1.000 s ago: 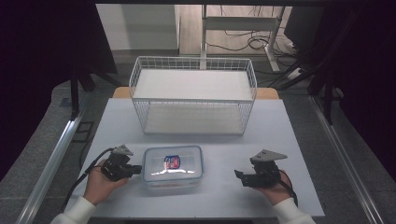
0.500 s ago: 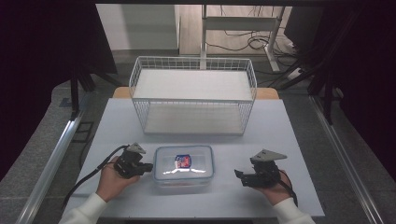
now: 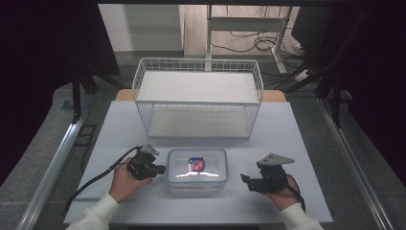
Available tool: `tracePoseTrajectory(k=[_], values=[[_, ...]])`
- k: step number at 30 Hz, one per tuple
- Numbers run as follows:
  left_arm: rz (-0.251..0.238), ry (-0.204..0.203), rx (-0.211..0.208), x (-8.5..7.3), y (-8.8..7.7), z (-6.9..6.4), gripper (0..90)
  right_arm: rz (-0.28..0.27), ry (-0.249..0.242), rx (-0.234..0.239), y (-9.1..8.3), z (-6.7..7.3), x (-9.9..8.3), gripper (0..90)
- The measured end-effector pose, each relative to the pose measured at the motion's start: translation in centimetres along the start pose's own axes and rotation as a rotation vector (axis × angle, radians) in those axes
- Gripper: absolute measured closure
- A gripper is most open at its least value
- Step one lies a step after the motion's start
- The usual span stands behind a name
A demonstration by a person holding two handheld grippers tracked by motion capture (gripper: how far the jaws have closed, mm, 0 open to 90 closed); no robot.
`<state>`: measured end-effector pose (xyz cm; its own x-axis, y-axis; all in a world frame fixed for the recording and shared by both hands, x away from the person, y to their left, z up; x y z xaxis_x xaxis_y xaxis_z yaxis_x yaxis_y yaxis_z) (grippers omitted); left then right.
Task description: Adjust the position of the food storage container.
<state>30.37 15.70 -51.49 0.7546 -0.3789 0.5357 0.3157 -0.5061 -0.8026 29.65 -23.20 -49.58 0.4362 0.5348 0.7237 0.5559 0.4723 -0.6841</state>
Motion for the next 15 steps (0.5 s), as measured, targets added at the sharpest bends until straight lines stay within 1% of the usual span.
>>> tracePoseTrajectory(k=[6, 7, 9, 10, 11, 12, 13, 15], values=[[-0.011, -0.002, -0.006, 0.1, 0.1, -0.1, 90.0, -0.003, -0.001, -0.002, 0.0, 0.0, 0.0, 21.8], [-0.016, 0.001, 0.0, 0.1, 0.0, -0.1, 90.0, -0.004, -0.001, -0.004, -0.1, 0.0, 0.0, 21.7], [-0.047, 0.002, 0.02, 0.0, -0.7, 0.1, 90.0, -0.013, 0.006, -0.006, -0.2, -0.1, 0.0, 21.8], [-0.078, -0.007, 0.025, -0.1, -1.4, 0.5, 90.0, -0.015, 0.006, -0.007, -0.2, -0.1, 0.0, 21.8], [-0.078, -0.007, 0.025, -0.1, -1.4, 0.5, 90.0, -0.015, 0.006, -0.007, -0.2, -0.1, 0.0, 21.8], [-0.097, -0.014, 0.031, -0.2, -1.9, 0.7, 90.0, -0.017, 0.005, -0.01, -0.3, -0.1, 0.0, 21.8], [-0.113, -0.028, 0.03, -0.5, -2.3, 1.0, 90.0, -0.021, 0.005, -0.012, -0.3, -0.1, 0.1, 21.8], [-0.126, -0.046, 0.025, -0.9, -2.8, 1.4, 90.0, -0.022, 0.004, -0.011, -0.3, -0.1, 0.1, 21.9]])
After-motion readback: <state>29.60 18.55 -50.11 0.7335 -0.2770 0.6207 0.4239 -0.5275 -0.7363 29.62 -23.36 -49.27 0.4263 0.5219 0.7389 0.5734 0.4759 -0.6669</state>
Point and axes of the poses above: each handheld gripper's, and its own axes: y roughly forward along the jaws, x roughly out of its top, z roughly to its left, the point moved 2 cm from there along y, roughly forward along the jaws, and after that the axes turned 8 degrees about -y, right-handed, at the moved point
